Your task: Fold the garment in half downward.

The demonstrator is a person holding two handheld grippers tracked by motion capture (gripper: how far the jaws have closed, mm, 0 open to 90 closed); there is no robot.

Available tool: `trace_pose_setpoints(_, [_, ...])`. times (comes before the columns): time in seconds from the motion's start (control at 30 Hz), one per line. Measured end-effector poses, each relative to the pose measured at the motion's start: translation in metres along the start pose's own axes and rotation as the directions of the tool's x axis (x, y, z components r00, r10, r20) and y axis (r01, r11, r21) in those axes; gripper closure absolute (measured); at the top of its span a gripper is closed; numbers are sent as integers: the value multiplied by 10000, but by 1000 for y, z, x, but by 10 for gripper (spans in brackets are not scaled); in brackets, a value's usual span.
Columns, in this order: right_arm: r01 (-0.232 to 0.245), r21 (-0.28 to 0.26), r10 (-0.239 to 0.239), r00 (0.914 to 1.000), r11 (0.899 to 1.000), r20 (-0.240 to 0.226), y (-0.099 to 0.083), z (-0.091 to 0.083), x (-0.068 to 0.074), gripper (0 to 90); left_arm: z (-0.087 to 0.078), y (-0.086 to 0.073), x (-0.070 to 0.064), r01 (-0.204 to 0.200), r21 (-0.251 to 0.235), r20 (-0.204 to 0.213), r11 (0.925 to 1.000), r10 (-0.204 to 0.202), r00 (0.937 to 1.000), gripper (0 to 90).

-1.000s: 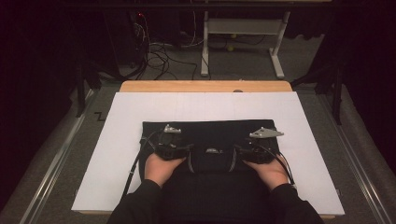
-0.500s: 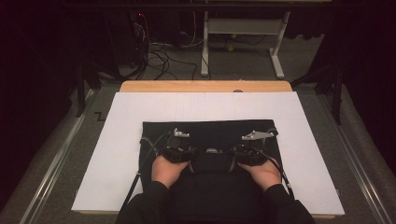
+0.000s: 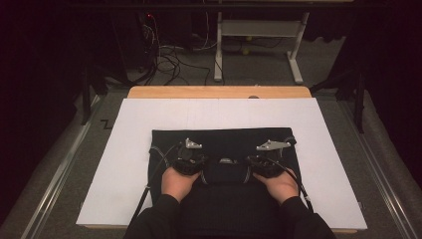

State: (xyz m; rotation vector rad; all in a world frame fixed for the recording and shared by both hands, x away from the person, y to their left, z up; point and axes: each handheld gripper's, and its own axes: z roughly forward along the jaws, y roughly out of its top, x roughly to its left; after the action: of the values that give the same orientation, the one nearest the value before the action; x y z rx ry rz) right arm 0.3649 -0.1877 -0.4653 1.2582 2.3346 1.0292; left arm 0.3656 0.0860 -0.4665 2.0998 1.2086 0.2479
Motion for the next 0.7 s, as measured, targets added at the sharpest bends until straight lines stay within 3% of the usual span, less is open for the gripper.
trace_pose_setpoints(0.2, [87, -176, -85, 9999, 9998, 114, -1, -1, 2, 796, -2, 0, 1, 53, -151, -44, 9999, -53, 10000, 742])
trace_pose_setpoints(0.47, [159, -558, -151, 9998, 9983, 143, 2, -10, 4, 797, -19, 2, 0, 18, -906, 12, 9959, -17, 10000, 742])
trace_pose_setpoints(0.7, [413, -980, -399, 9991, 9943, 158, 4, -21, 6, 798, -32, -4, 0, -260, -1413, 161, 9896, 286, 9995, 743])
